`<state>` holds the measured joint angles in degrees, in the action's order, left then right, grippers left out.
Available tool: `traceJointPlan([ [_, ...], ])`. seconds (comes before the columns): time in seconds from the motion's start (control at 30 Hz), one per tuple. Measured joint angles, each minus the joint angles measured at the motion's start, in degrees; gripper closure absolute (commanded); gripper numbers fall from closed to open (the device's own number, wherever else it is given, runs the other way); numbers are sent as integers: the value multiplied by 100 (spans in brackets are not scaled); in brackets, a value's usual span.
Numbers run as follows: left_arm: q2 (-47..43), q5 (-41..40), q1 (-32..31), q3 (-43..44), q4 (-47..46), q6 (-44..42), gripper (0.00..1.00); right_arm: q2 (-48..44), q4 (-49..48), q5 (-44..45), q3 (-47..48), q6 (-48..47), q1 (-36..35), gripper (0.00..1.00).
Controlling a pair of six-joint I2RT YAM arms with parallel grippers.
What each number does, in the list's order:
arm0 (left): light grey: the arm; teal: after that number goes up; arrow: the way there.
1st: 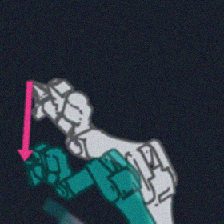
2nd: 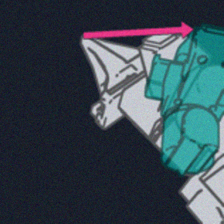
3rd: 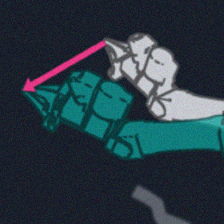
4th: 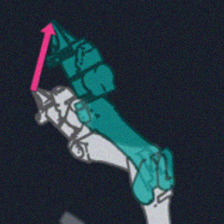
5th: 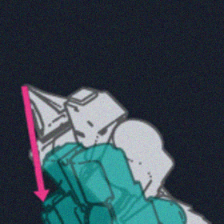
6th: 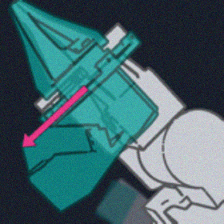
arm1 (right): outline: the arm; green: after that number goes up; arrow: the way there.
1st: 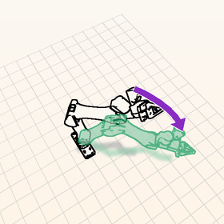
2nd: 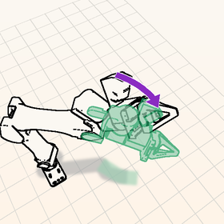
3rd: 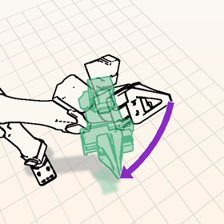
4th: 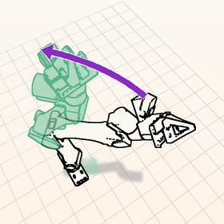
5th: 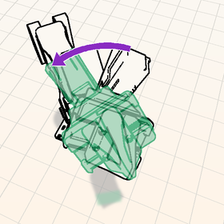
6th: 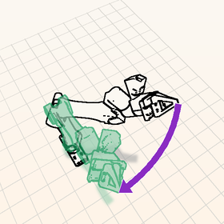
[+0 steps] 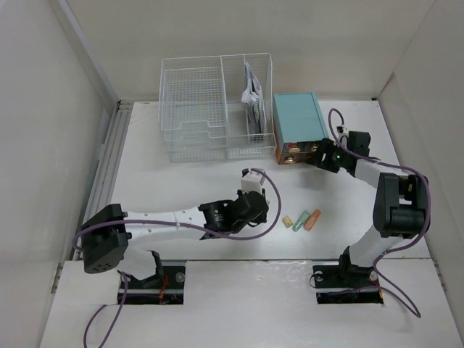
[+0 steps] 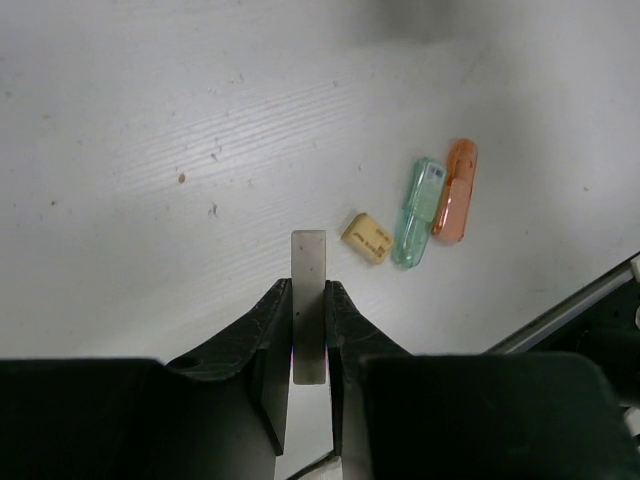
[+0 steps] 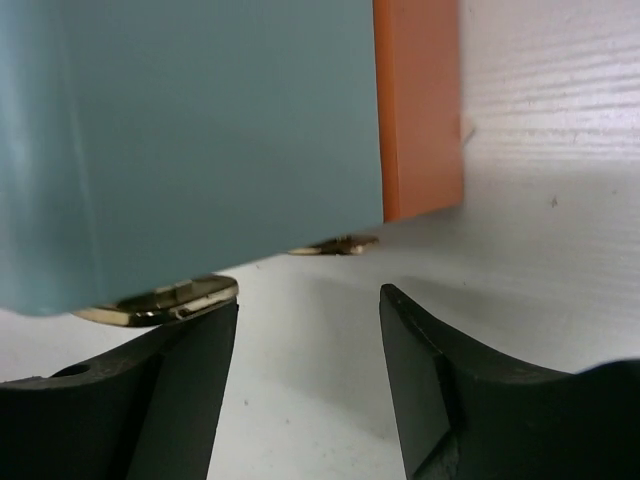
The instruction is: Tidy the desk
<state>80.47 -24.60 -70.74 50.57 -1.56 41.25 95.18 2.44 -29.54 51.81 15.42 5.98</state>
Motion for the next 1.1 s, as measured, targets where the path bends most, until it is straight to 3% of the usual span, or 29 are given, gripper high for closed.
traceJointPlan([
  [0.37,-363,37,-155,-466,-125,387,100,201,-811,92,-125,682,-44,39],
  [0.7,-391,20,-282,-525,-208,533,100,201,-1064,42,-186,737,-120,53],
  [0.83,-391,11,-332,-527,-219,540,100,195,-1113,46,-203,787,-146,52],
  [0.9,-393,7,-348,-525,-232,542,100,192,-1130,63,-216,841,-146,42],
  [1.1,-393,-48,-417,-525,-251,544,100,192,-1333,173,-374,946,-129,42],
])
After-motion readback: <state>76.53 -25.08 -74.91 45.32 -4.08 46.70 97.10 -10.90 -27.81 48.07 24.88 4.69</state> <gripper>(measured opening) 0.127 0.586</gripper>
